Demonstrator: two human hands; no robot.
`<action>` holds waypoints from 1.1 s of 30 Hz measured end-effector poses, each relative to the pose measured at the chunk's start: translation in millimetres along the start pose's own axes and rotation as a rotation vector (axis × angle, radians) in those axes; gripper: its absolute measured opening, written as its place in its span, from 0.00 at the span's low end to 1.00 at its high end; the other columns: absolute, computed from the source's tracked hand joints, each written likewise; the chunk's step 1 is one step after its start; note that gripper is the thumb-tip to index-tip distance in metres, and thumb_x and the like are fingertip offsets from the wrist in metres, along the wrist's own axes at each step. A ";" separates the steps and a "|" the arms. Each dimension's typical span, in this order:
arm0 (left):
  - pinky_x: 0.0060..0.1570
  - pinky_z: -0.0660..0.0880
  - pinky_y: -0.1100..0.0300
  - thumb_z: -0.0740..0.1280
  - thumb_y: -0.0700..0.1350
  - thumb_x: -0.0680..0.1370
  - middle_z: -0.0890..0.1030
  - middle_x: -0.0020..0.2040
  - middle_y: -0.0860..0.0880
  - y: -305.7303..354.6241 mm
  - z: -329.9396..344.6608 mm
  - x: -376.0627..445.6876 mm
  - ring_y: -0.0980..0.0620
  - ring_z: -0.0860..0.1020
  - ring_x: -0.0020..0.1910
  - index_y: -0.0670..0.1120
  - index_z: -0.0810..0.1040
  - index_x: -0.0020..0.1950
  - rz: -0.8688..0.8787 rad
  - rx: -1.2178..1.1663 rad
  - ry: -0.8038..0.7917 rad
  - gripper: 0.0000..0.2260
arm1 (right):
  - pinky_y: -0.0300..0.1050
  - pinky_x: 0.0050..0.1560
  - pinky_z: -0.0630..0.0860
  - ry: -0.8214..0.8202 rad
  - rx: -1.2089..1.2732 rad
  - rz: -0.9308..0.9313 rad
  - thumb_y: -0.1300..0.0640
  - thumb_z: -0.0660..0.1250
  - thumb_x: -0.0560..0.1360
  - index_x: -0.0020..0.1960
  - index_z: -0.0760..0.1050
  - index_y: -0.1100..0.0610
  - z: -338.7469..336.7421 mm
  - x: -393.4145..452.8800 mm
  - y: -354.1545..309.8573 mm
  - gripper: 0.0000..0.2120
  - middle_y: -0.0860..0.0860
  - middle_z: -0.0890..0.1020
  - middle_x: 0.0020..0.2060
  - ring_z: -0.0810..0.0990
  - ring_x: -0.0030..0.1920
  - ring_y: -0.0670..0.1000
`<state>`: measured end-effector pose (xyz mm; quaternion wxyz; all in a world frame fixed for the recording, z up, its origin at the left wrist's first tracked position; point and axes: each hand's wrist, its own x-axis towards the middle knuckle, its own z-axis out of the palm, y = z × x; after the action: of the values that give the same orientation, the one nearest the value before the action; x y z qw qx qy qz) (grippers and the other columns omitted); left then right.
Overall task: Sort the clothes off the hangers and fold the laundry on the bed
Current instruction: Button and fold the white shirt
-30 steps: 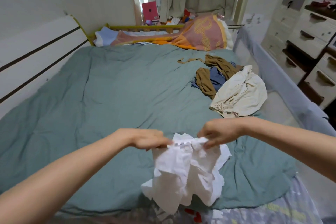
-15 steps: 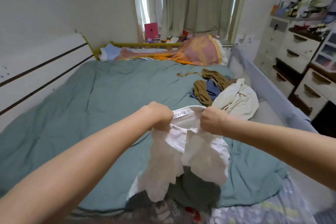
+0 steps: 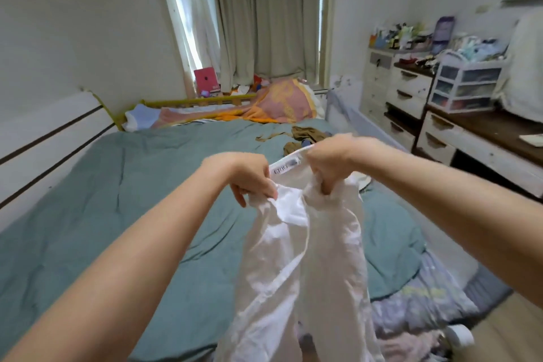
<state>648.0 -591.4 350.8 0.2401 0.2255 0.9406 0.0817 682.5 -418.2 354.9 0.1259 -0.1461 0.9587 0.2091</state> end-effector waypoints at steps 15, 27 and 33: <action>0.38 0.70 0.55 0.68 0.52 0.77 0.81 0.42 0.41 -43.4 108.7 63.0 0.42 0.79 0.45 0.42 0.81 0.45 0.077 0.063 0.258 0.13 | 0.45 0.33 0.63 0.130 0.578 -0.119 0.53 0.76 0.67 0.35 0.74 0.57 119.2 26.7 -1.1 0.12 0.53 0.72 0.30 0.67 0.32 0.52; 0.30 0.59 0.62 0.69 0.45 0.74 0.66 0.27 0.56 -46.1 141.4 74.8 0.58 0.62 0.27 0.44 0.83 0.38 0.205 -0.632 0.559 0.08 | 0.36 0.46 0.75 0.652 1.301 -0.020 0.57 0.75 0.70 0.54 0.76 0.58 131.4 52.7 -32.0 0.15 0.50 0.78 0.49 0.77 0.49 0.44; 0.25 0.55 0.65 0.67 0.42 0.77 0.62 0.22 0.55 -61.6 129.2 77.5 0.58 0.58 0.25 0.49 0.70 0.24 0.119 -0.765 0.767 0.20 | 0.43 0.44 0.70 0.420 1.382 0.507 0.53 0.74 0.70 0.48 0.76 0.56 227.6 51.5 -69.9 0.11 0.51 0.80 0.44 0.78 0.47 0.52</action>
<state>626.7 -604.1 189.9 -0.0602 0.1287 0.8495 0.5081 699.2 -391.1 113.4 -0.0480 0.1539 0.8794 -0.4479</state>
